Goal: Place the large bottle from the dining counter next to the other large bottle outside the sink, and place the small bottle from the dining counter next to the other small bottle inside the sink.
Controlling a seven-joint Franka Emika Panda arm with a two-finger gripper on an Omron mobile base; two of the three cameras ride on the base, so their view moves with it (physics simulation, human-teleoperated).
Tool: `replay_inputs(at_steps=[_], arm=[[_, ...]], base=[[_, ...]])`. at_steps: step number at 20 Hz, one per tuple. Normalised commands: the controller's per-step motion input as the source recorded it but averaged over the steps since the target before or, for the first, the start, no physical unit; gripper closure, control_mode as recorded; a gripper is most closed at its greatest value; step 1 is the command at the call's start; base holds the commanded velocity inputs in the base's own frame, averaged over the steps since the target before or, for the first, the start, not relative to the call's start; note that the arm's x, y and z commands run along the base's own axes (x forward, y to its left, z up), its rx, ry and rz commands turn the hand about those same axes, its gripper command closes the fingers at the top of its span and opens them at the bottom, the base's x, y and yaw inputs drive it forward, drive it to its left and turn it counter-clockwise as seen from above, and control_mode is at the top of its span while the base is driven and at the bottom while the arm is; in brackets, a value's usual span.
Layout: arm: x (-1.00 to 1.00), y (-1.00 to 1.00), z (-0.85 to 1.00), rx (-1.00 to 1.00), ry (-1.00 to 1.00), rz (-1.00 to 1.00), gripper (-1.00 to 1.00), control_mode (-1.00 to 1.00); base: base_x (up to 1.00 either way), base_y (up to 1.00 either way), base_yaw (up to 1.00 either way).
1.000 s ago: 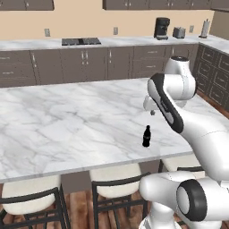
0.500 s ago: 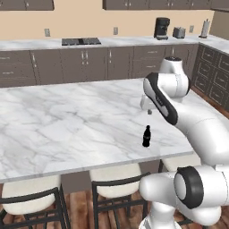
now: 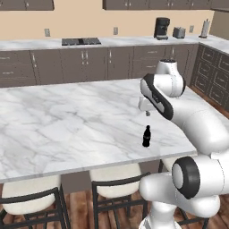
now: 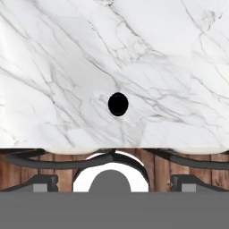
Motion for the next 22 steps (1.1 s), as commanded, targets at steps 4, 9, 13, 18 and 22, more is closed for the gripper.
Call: replay_inputs(at_steps=[4,9,13,18,22], arm=[[0.0,0.0,-0.32,0.0,0.0,0.0,-1.0,-1.0],[0.0,0.0,-0.25,0.0,0.01,0.0,-1.0,-1.0],[0.0,0.0,-0.16,0.0,0.03,0.0,-1.0,-1.0],[0.09,0.0,-0.03,0.0,0.01,0.0,-1.0,-1.0],[0.17,0.0,0.0,0.0,0.0,0.0,-1.0,-1.0]], base=[[0.0,0.0,0.0],[0.0,0.0,0.0],[0.0,0.0,0.0],[0.0,0.0,0.0],[0.0,0.0,0.0]])
